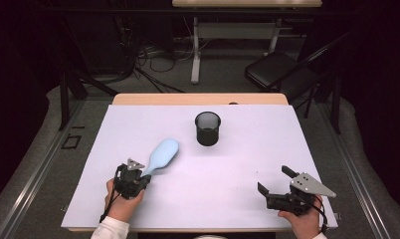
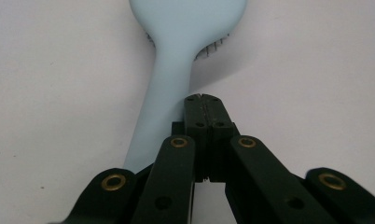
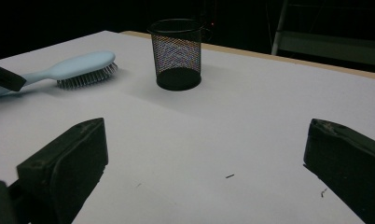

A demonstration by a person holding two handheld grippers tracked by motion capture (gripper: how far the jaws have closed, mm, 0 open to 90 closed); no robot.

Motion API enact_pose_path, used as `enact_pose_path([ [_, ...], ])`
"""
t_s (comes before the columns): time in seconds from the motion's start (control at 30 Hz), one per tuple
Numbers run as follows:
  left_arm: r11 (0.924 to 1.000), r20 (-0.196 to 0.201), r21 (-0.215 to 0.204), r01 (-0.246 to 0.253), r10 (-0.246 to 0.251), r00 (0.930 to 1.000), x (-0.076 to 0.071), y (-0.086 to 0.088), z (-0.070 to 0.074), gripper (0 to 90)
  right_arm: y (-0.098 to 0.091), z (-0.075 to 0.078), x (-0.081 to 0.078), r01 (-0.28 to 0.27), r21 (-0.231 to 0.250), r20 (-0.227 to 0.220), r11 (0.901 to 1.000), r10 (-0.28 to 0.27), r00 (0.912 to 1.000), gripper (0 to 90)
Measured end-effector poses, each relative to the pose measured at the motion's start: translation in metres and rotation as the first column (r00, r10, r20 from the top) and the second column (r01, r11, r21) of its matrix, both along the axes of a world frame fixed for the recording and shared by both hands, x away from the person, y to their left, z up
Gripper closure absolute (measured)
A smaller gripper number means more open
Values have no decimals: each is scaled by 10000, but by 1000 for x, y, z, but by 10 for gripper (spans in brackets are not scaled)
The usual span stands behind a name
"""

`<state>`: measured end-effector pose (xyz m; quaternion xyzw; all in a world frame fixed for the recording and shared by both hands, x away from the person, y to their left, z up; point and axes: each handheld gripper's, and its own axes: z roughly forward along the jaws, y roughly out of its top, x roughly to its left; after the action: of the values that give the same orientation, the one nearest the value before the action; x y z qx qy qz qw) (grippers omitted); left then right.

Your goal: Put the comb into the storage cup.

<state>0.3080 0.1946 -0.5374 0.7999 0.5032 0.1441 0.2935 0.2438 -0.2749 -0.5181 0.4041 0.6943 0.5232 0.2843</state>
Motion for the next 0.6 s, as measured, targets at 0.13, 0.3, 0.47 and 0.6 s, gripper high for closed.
enact_pose_path([
  [0.13,9999,50,-57,-129,129,9999,1,4,0,900,0,0,0,-4,-9,29,10000,4,10000,0],
  [0.3,9996,45,-113,-240,240,9997,3,7,0,900,0,0,0,4,6,30,10000,-4,10000,0],
  [0.47,9994,86,-119,-322,323,9994,4,9,0,900,0,0,0,-9,-3,37,10000,9,10000,0],
  [0.6,9994,96,-134,-319,320,9994,5,10,0,900,0,0,0,-16,-13,31,10000,16,10000,0],
])
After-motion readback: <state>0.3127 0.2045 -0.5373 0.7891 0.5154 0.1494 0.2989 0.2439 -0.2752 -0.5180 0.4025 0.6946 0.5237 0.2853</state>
